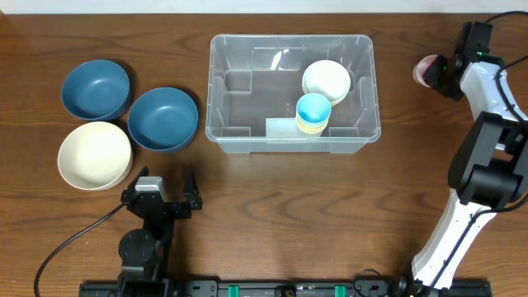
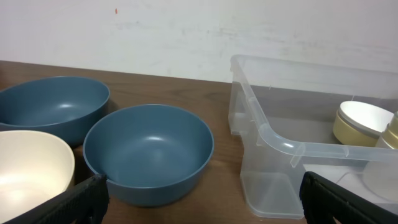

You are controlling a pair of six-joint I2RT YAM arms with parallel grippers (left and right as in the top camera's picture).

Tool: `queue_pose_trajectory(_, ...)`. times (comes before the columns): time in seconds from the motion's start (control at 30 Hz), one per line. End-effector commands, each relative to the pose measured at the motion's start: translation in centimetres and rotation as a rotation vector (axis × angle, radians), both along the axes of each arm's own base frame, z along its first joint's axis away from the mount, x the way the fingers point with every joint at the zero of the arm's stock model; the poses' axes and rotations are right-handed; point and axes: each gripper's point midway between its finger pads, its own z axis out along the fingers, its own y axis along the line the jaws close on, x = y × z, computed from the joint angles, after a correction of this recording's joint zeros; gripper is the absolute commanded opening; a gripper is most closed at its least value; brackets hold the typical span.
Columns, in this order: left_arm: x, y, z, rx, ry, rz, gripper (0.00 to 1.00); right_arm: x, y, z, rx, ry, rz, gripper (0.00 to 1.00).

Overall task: Pack container
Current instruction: 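Carry the pink cup into the bin, stack it, and withdraw right gripper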

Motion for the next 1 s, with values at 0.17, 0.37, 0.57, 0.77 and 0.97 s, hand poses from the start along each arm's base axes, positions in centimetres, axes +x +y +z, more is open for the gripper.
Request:
queue_pose_trajectory(0.17, -0.1, 0.2, -1.7, 0.01, 0.049, 0.008, 0.98, -1.6, -0.4, 5.1, -0.025, -0.011, -0.012, 0.01)
queue_pose_trajectory(0.37, -0.1, 0.2, -1.7, 0.01, 0.049, 0.008, 0.98, -3.2, 3.6, 13.6, 0.104, -0.145, 0.098, 0.01)
queue_pose_trajectory(0.57, -0.1, 0.2, -1.7, 0.01, 0.049, 0.008, 0.98, -5.7, 11.4, 20.6, 0.256, -0.249, 0.295, 0.01)
queue_pose_trajectory(0.77, -0.1, 0.2, -1.7, 0.01, 0.049, 0.008, 0.98, -8.1, 20.2, 20.7, 0.25, -0.178, 0.54, 0.01)
queue_pose_trajectory(0.97, -0.1, 0.2, -1.7, 0.01, 0.049, 0.008, 0.98, -9.8, 26.6, 20.0, 0.213, -0.129, 0.678, 0.01)
